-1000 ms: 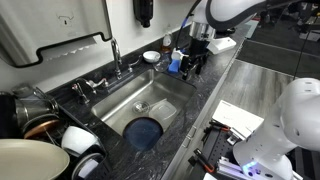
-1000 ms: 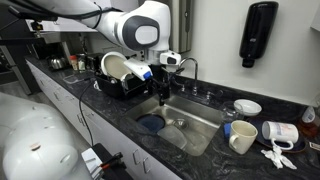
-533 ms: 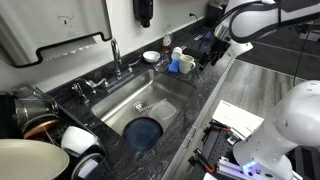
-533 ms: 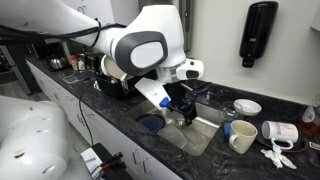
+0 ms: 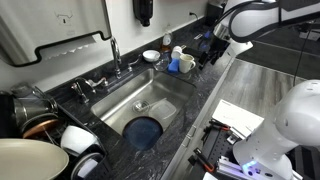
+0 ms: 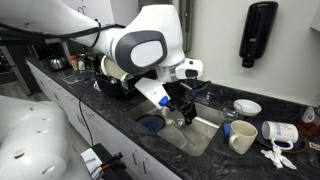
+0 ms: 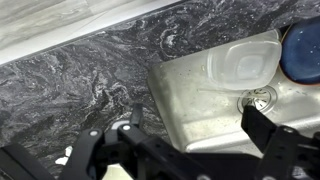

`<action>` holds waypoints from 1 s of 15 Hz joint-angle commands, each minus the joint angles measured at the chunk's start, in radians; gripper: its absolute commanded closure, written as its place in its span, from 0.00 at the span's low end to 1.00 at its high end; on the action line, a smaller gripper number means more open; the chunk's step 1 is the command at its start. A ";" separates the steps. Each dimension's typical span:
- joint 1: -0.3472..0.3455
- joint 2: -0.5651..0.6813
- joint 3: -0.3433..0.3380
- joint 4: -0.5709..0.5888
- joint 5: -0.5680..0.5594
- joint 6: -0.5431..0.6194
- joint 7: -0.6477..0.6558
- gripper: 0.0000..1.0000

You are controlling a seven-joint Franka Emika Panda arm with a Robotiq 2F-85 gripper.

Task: Pick up the white mug

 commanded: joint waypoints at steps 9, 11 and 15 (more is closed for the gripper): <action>-0.039 0.312 -0.132 0.096 -0.067 0.406 -0.182 0.00; -0.020 0.384 -0.166 0.115 -0.029 0.485 -0.211 0.00; 0.043 0.506 -0.206 0.167 0.113 0.547 -0.286 0.00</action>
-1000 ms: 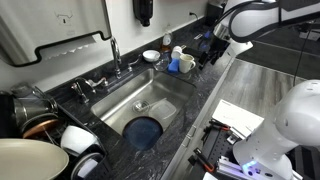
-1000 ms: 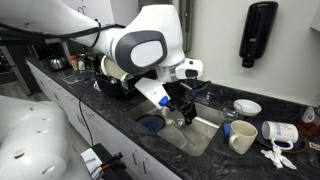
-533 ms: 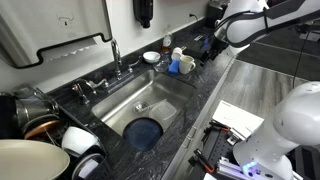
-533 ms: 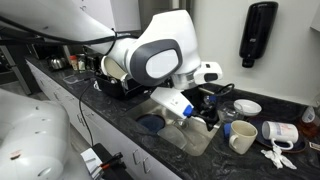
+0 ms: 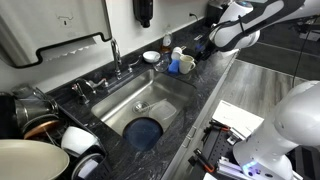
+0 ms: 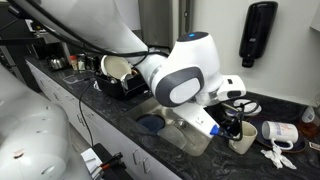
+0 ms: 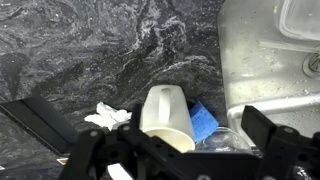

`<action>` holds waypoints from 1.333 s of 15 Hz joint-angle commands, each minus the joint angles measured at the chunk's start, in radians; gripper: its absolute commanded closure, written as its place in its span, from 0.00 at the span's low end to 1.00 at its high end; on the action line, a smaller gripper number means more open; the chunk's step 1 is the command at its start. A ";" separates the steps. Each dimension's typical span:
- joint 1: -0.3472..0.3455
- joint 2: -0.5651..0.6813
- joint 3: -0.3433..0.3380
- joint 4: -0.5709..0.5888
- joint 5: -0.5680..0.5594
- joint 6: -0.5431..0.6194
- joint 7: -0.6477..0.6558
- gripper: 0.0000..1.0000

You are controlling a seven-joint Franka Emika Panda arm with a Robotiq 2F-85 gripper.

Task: Pick up the white mug

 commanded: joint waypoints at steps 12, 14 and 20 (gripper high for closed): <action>0.112 0.308 -0.075 0.144 0.448 0.067 -0.319 0.25; 0.109 0.324 -0.069 0.141 0.514 0.104 -0.391 0.32; 0.099 0.378 -0.053 0.152 0.594 0.209 -0.526 0.75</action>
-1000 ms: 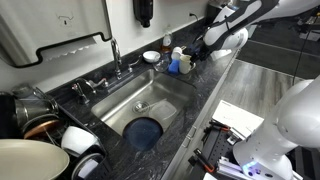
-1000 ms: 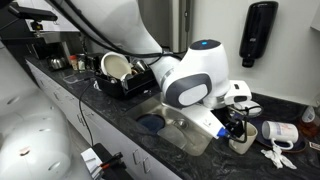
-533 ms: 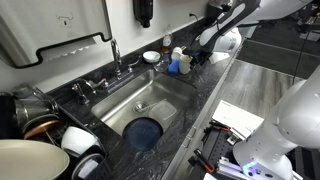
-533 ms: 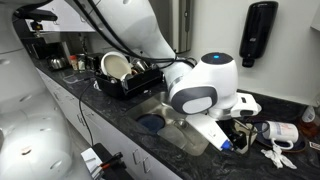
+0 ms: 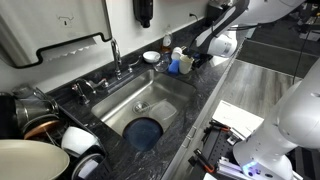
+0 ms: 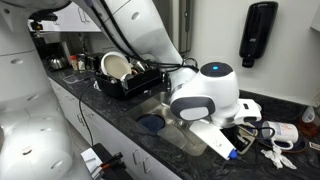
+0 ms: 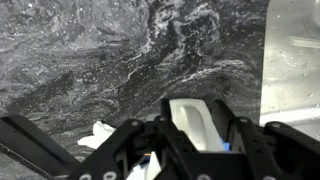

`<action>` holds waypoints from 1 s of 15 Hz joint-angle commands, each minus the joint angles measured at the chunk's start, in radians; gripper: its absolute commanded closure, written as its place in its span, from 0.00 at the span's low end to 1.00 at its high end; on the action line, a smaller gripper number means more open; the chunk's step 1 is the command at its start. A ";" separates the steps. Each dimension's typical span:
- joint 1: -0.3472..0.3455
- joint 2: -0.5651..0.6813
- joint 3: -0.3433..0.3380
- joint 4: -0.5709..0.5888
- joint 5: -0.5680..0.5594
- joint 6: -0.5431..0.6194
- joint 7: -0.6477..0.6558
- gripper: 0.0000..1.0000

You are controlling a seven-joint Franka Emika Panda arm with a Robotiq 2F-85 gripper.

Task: Pick up the white mug

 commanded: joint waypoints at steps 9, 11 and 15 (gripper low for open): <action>-0.019 0.034 0.073 0.046 0.282 0.075 -0.407 0.96; -0.016 0.022 0.071 0.037 0.315 0.066 -0.461 0.96; 0.013 -0.007 0.060 0.030 0.260 0.037 -0.408 0.96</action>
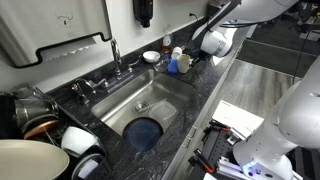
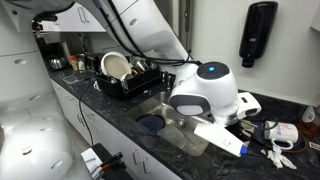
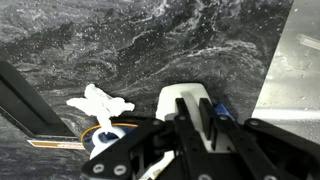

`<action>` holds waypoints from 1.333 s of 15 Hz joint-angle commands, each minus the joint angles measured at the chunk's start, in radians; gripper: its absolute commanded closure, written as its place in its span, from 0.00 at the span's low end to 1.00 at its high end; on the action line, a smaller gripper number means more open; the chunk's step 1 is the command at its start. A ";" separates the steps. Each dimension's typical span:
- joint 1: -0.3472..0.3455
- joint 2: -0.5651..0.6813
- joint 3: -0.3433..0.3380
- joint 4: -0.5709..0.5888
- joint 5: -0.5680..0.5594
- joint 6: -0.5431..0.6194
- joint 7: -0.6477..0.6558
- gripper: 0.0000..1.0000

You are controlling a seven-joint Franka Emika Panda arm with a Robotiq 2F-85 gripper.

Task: Pick up the white mug

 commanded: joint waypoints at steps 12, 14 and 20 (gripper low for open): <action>-0.078 -0.187 -0.014 -0.238 -0.685 -0.102 0.837 0.96; -0.118 -0.235 0.010 -0.261 -0.816 -0.136 0.982 0.96; -0.214 -0.398 0.126 -0.280 -0.955 -0.341 1.183 0.96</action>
